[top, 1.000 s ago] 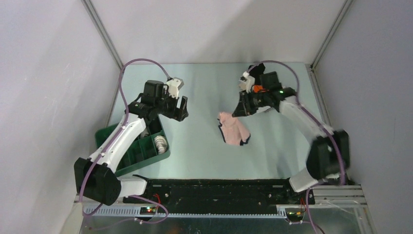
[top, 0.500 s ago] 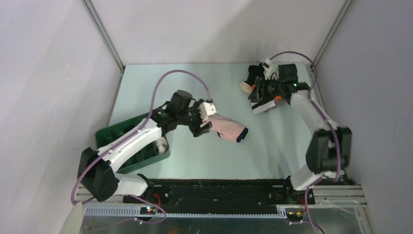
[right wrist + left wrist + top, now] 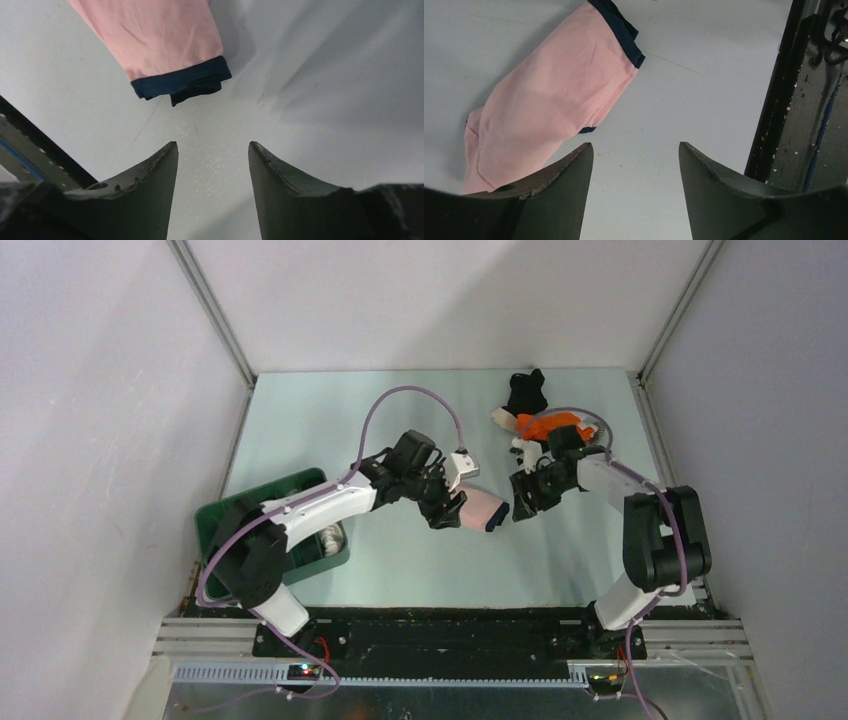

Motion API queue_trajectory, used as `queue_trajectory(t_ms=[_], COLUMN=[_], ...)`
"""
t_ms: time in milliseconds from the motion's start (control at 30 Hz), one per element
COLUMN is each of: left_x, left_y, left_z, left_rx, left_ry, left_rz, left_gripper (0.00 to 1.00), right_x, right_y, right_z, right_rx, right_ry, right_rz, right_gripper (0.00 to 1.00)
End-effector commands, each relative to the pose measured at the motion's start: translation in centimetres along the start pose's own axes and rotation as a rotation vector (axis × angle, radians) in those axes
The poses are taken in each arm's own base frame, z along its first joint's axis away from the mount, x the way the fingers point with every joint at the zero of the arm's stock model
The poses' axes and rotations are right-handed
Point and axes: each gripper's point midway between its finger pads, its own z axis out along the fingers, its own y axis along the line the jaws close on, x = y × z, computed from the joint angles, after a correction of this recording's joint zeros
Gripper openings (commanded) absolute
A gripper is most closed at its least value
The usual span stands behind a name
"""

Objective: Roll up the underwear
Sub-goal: Flatten out the underwear at the center of the board.

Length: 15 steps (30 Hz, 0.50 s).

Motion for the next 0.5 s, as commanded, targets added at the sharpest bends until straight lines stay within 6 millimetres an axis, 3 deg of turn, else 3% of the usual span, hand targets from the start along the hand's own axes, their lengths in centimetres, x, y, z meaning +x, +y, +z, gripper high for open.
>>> queue_trajectory(t_ms=[0, 167, 333, 400, 467], left_x=[-1.1, 0.4, 1.4, 1.6, 1.7], left_y=[-0.1, 0.2, 0.1, 0.1, 0.2], left_z=[-2.4, -4.4, -4.8, -4.6, -4.4], left_rx=[-0.068, -0.109, -0.12, -0.114, -0.106], left_ry=[-0.002, 0.06, 0.06, 0.054, 0.05], left_rz=[-0.059, -0.054, -0.033, -0.005, 0.032], left_gripper=[0.7, 0.7, 0.7, 0.7, 0.7], right_x=[-1.7, -3.1, -4.4, -5.6, -6.2], right_y=[-0.7, -1.1, -1.6, -1.5, -0.9], right_z=[1.3, 3.5, 5.4, 5.6, 5.5], right_rx=[0.015, 0.042, 0.058, 0.053, 0.017], right_ry=[0.012, 0.031, 0.043, 0.028, 0.022], right_rz=[-0.194, -0.27, -0.317, -0.332, -0.343], right_gripper=[0.6, 0.63, 0.62, 0.56, 0.41])
